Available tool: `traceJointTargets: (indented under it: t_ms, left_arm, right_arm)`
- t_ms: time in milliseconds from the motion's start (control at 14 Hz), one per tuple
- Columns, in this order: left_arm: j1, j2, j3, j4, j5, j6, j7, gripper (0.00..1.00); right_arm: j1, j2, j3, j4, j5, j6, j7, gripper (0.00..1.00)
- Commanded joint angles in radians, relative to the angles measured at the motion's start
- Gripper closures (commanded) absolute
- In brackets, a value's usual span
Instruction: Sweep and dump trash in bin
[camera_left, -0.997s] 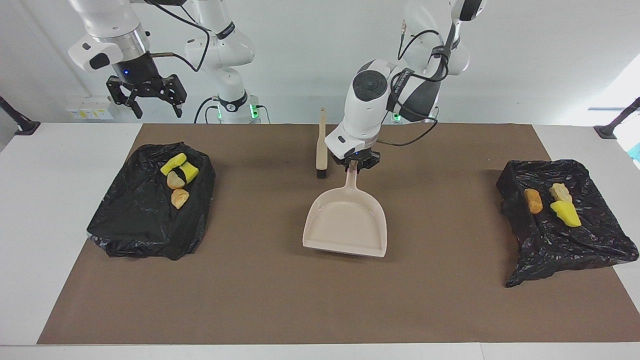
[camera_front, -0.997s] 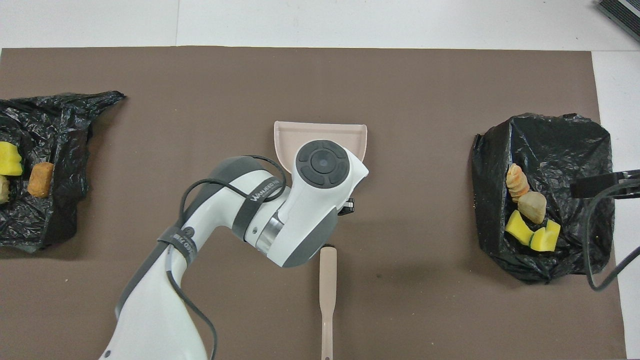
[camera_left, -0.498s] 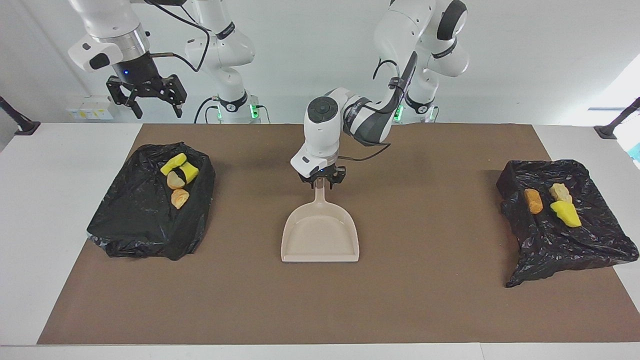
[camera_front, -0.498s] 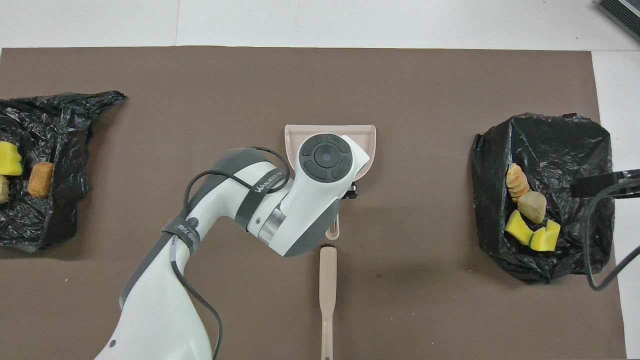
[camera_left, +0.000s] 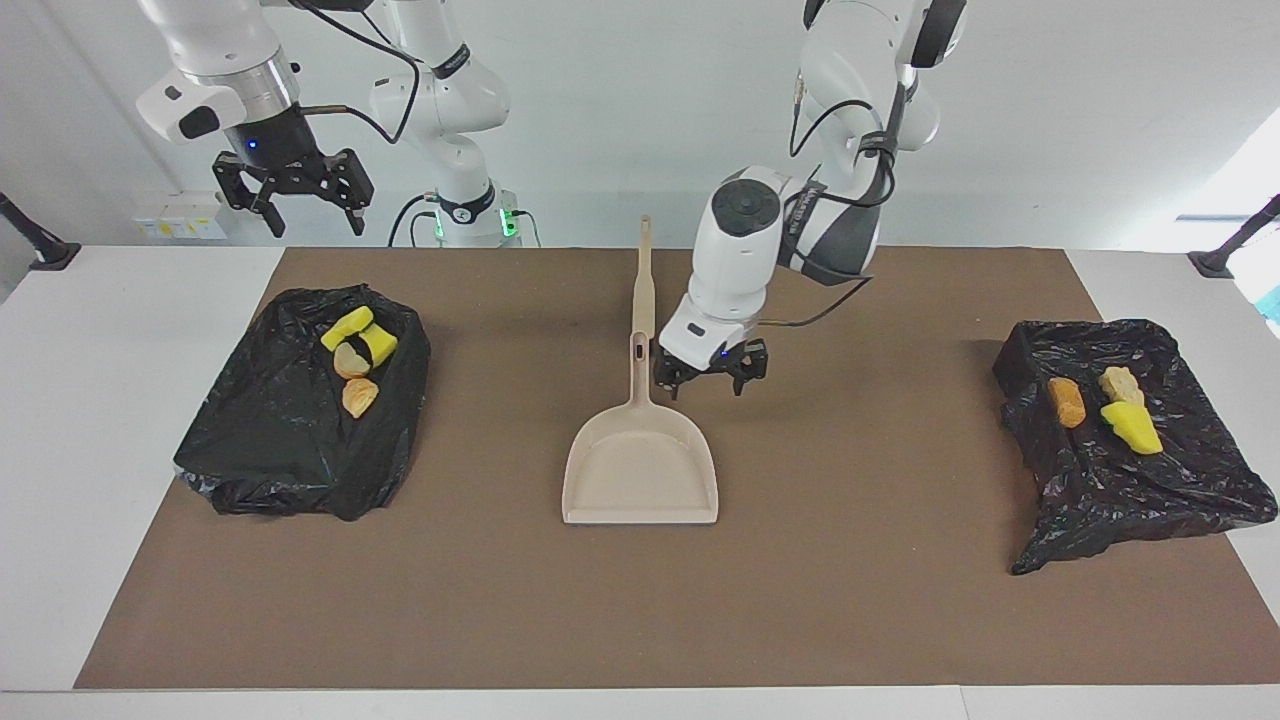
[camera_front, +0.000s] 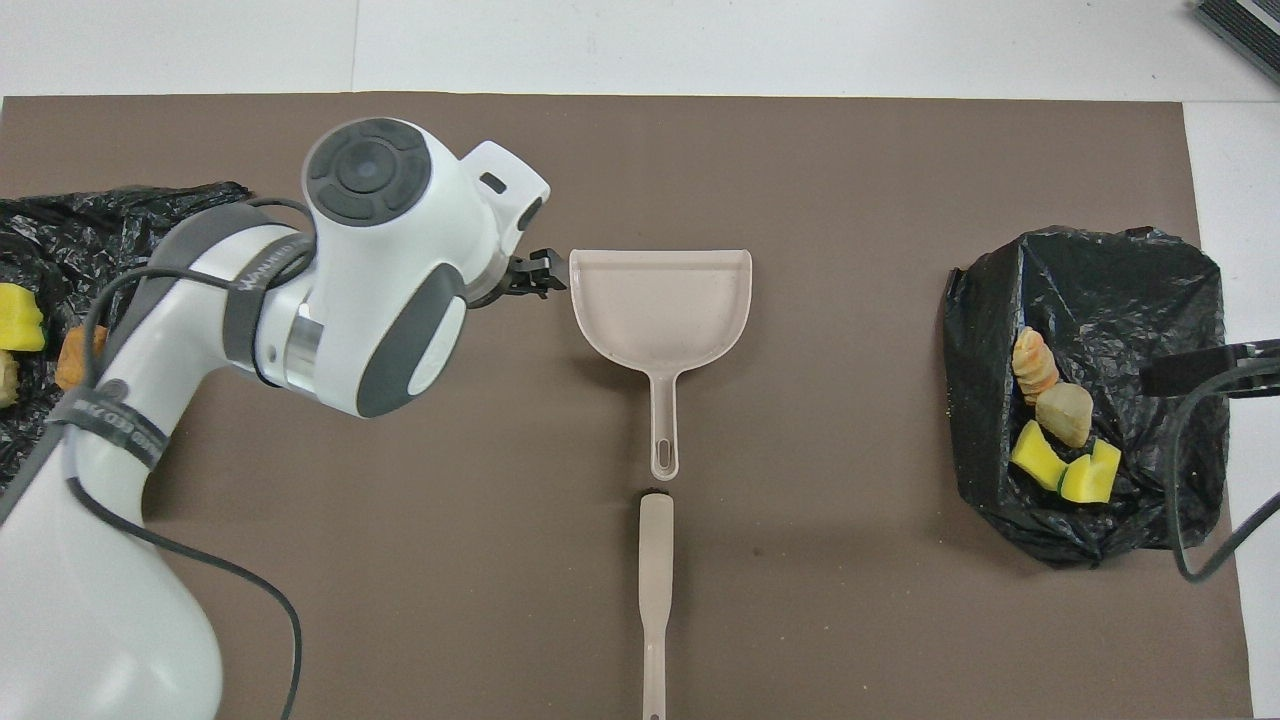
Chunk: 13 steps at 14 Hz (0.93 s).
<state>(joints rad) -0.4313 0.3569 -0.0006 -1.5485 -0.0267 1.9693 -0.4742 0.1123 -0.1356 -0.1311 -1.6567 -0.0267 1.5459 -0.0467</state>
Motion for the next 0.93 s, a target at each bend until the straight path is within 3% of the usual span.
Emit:
traceJointTargets:
  t_ms: [0,569,854]
  left_arm:
    - [0.101,-0.054,-0.012,-0.005,-0.027,-0.056,0.098,0.00]
    - [0.368,-0.168,-0.009,0.001,-0.033,-0.234,0.561,0.00]
    - [0.413,-0.197,-0.010,-0.001,-0.021,-0.262,0.577,0.00]
  right_arm:
    - [0.000,-0.004,0.001,0.011,-0.009,-0.026,-0.012,0.00]
    - [0.000,-0.004,0.001,0.011,-0.009,-0.026,-0.012,0.00]
    - [0.000,-0.004,0.001,0.011,-0.009,-0.026,-0.012,0.00]
